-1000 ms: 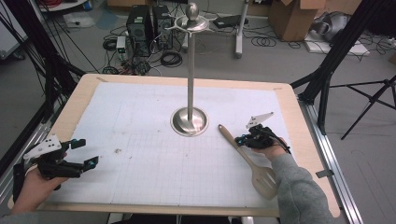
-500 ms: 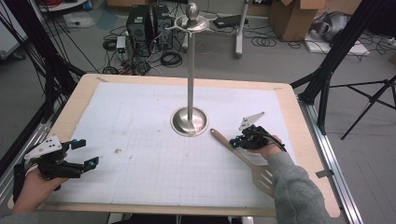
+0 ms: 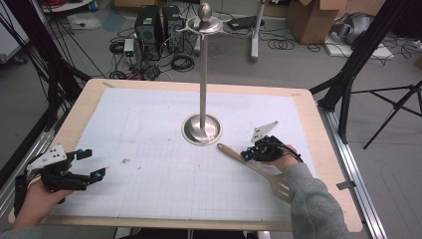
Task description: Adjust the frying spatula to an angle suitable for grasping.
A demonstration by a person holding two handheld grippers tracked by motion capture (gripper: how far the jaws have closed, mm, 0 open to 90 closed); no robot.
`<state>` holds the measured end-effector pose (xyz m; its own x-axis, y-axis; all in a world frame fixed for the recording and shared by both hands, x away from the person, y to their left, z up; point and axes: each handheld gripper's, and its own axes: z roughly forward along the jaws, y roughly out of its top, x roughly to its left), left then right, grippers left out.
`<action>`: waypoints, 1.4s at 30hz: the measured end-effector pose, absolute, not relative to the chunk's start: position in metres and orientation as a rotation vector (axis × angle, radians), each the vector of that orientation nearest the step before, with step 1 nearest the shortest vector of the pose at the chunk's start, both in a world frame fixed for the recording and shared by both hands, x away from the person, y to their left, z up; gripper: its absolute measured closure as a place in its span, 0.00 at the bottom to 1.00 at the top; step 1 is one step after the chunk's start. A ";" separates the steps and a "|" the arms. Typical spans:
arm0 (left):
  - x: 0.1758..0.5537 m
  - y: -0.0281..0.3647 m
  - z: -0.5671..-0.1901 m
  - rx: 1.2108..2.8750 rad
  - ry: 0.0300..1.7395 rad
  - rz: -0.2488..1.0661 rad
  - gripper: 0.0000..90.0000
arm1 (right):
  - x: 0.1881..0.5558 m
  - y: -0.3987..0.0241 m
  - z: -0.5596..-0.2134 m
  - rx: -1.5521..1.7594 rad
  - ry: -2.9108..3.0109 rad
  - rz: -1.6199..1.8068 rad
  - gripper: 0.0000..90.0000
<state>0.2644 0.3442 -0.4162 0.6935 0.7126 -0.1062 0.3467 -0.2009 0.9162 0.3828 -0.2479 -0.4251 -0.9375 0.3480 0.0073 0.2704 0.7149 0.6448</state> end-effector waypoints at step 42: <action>0.295 0.319 -0.414 1.782 0.768 0.408 0.08 | 0.308 -0.272 -0.392 0.736 2.573 1.167 0.21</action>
